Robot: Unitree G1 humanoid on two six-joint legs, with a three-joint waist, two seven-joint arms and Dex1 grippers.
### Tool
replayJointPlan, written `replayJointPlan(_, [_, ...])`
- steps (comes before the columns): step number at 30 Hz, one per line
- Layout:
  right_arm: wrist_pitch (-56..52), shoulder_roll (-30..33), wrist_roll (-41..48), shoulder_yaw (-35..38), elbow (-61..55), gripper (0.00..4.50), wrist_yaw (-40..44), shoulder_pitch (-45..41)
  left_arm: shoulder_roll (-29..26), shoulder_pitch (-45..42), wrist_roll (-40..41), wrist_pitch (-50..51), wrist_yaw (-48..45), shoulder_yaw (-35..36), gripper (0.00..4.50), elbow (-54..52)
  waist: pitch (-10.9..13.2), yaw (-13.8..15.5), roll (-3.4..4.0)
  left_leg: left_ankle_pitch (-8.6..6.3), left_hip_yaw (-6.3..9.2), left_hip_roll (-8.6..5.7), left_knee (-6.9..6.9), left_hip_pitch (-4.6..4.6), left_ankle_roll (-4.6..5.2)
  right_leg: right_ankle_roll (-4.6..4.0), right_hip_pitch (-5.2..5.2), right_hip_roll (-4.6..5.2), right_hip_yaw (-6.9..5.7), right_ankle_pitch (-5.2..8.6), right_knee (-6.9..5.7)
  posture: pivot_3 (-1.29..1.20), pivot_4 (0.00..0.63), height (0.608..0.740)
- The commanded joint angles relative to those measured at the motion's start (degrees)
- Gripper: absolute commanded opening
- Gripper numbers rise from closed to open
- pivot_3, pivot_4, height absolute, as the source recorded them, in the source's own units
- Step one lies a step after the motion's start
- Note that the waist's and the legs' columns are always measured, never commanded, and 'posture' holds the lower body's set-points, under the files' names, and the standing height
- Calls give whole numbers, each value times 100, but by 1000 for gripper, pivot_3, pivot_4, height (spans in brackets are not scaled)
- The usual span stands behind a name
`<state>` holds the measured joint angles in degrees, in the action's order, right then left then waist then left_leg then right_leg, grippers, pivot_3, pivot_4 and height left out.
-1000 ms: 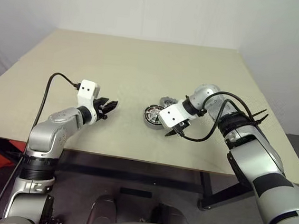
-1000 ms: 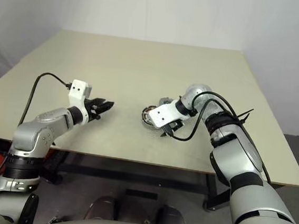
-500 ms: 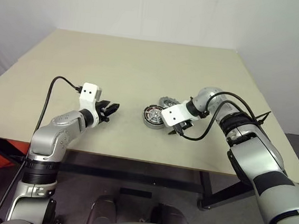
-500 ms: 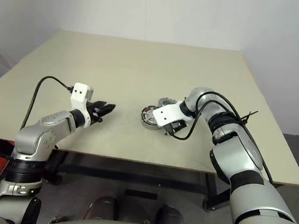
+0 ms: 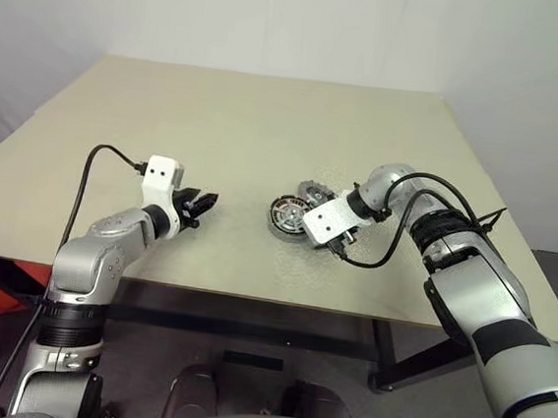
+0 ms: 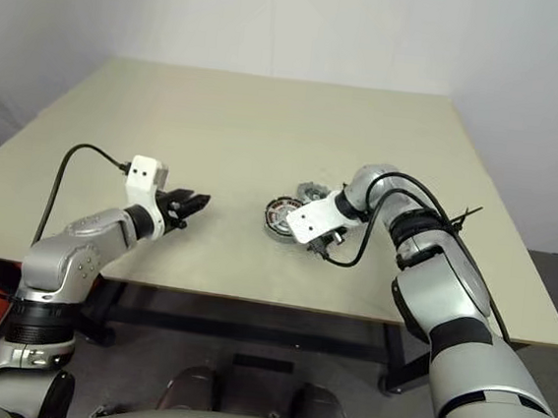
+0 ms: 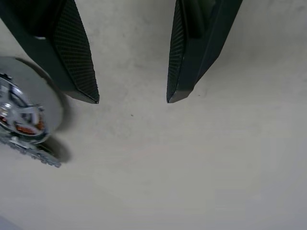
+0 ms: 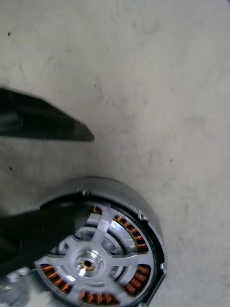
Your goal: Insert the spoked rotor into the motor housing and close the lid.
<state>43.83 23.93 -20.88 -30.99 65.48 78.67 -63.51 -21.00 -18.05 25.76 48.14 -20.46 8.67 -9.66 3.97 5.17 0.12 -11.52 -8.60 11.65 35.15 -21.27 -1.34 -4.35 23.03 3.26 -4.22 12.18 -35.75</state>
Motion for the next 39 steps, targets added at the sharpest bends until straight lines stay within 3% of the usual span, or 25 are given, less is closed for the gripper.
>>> replayJointPlan(1, [95,11,-17,-2,-110,893,112,6,-101,-170,54,-80,-43,171,2400,-36,0,1,0,-1,0,0,0,-1,2,0,0,0,0,0,2,0,0,740])
replayJointPlan(4, [91,-1,-85,-14,-85,16,-10,-21,-113,-182,52,-78,-55,187,2400,-29,0,8,0,-4,0,-1,0,-4,7,0,0,1,0,0,5,0,0,740])
replayJointPlan(21, [13,-127,-324,48,118,16,-584,-175,-72,-146,50,-84,-7,219,2400,-57,0,-138,0,1,2,5,0,18,-3,-1,-11,-1,0,0,-6,0,0,740])
replayJointPlan(26, [-154,-158,25,241,45,16,-150,-128,-32,-128,54,-93,15,222,2400,-52,1,-132,1,1,1,4,1,17,-3,-2,-11,-1,0,-1,-6,0,0,740])
replayJointPlan(31, [-864,-302,690,638,-312,16,650,-24,10,-94,56,-97,40,216,2400,-74,1,-125,2,-1,2,5,0,-1,1,-3,-2,-1,-1,-1,1,0,0,740])
replayJointPlan(36, [-2649,-466,1276,988,-1178,16,1201,162,61,-39,63,-95,73,213,2400,-118,3,-118,4,7,3,9,2,-42,30,-7,39,-2,-6,0,1,0,0,740])
replayJointPlan(39, [-4074,-661,1407,1130,-1588,16,886,153,118,35,80,-92,117,226,2400,-174,4,-109,6,7,3,11,1,-42,26,-10,38,-2,-13,2,0,0,0,740])
